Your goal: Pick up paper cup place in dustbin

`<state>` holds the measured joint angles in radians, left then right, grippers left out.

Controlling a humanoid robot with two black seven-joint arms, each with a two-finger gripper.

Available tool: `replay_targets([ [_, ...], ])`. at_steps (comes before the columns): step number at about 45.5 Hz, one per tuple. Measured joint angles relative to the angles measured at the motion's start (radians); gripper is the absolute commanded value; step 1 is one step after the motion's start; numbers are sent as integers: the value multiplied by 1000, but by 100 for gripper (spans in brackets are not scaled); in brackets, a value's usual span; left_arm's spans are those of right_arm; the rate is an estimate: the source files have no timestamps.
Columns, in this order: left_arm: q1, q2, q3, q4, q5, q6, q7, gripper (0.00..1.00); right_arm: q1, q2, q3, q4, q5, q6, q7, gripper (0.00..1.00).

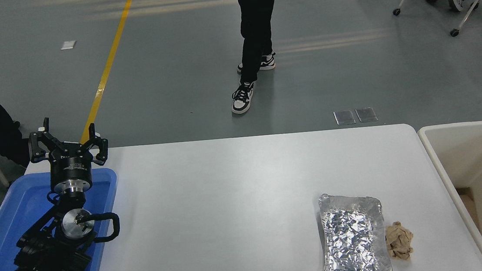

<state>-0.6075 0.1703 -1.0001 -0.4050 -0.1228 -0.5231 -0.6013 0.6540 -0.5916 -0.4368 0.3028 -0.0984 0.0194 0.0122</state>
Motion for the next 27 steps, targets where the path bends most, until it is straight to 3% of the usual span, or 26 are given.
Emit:
replay_targets([
  [10, 0, 0, 1, 0, 0, 0, 0, 99, 108, -88, -56, 98, -29, 5, 1, 100],
  [19, 0, 0, 1, 0, 1, -1, 1, 99, 428, -234, -264, 360, -202, 6, 3, 100],
  [27, 0, 0, 1, 0, 2, -2, 2, 99, 780, -287, -463, 620, -315, 41, 3, 100],
])
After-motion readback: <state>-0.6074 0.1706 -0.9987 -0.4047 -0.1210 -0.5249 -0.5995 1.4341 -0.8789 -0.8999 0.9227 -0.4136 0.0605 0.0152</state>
